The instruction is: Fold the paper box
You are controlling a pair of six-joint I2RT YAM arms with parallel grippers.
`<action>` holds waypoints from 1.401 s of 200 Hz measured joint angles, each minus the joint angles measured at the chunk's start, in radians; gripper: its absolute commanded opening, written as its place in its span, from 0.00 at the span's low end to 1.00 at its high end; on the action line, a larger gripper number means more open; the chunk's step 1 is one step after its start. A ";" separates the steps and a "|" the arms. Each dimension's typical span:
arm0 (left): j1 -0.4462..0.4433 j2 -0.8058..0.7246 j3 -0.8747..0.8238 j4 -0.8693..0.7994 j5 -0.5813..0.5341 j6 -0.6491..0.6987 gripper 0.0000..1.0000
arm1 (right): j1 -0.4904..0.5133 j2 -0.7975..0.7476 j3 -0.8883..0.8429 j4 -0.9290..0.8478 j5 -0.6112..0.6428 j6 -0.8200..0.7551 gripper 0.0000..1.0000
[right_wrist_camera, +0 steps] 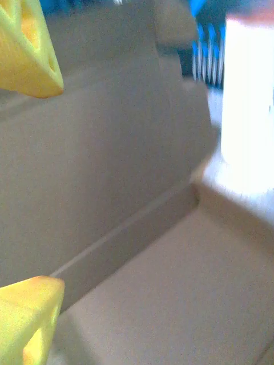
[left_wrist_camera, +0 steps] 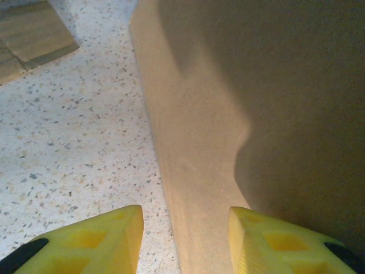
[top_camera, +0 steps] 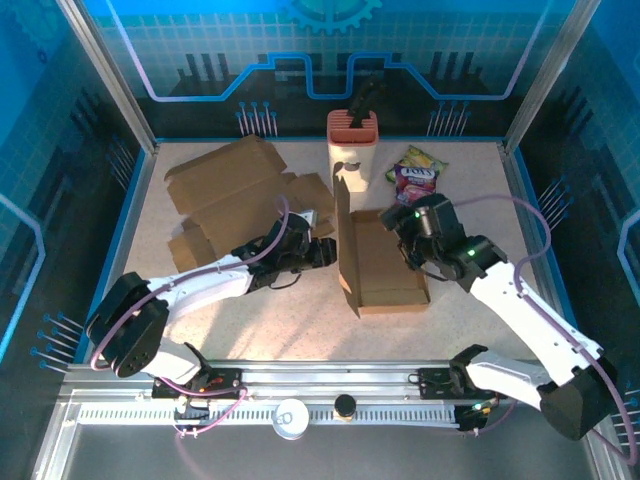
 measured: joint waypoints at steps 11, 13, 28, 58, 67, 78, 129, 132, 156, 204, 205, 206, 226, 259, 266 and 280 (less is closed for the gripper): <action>-0.003 0.000 0.009 -0.004 0.000 0.004 0.44 | 0.001 0.018 0.051 0.032 -0.030 -0.124 0.86; -0.003 0.000 0.010 -0.006 0.000 0.006 0.44 | 0.001 0.024 0.063 0.036 -0.037 -0.145 0.86; -0.006 0.001 0.019 -0.012 -0.003 0.015 0.44 | 0.011 0.077 0.151 0.042 -0.078 -0.278 0.85; -0.011 0.016 0.043 -0.032 -0.008 0.023 0.44 | 0.060 0.209 0.311 0.006 -0.133 -0.474 0.78; -0.012 0.018 0.048 -0.037 -0.011 0.024 0.44 | 0.074 0.241 0.341 -0.013 -0.142 -0.507 0.75; -0.013 0.018 0.053 -0.043 -0.011 0.026 0.44 | 0.089 0.276 0.368 -0.040 -0.149 -0.549 0.72; -0.013 0.023 0.072 -0.061 -0.018 0.043 0.44 | 0.106 0.344 0.389 -0.143 -0.138 -0.633 0.55; -0.013 0.025 0.074 -0.061 -0.018 0.044 0.44 | 0.106 0.345 0.390 -0.147 -0.137 -0.631 0.54; -0.013 0.037 0.089 -0.064 -0.018 0.045 0.44 | 0.109 0.366 0.407 -0.157 -0.137 -0.645 0.44; -0.015 0.047 0.107 -0.082 -0.022 0.052 0.47 | 0.116 0.385 0.407 -0.137 -0.121 -0.605 0.10; -0.015 0.047 0.107 -0.082 -0.022 0.052 0.47 | 0.116 0.385 0.406 -0.136 -0.121 -0.601 0.09; -0.015 0.047 0.107 -0.082 -0.022 0.052 0.47 | 0.117 0.385 0.406 -0.135 -0.119 -0.596 0.07; -0.016 0.045 0.108 -0.101 -0.039 0.060 0.53 | 0.133 0.358 0.373 -0.110 -0.062 -0.546 0.00; -0.017 -0.017 0.099 -0.148 -0.085 0.078 0.65 | 0.180 0.236 0.269 -0.073 0.087 -0.414 0.00; -0.018 -0.044 0.093 -0.159 -0.099 0.079 0.65 | 0.195 0.208 0.254 -0.074 0.134 -0.380 0.00; -0.018 -0.111 0.076 -0.181 -0.124 0.079 0.66 | 0.226 0.164 0.242 -0.076 0.221 -0.311 0.00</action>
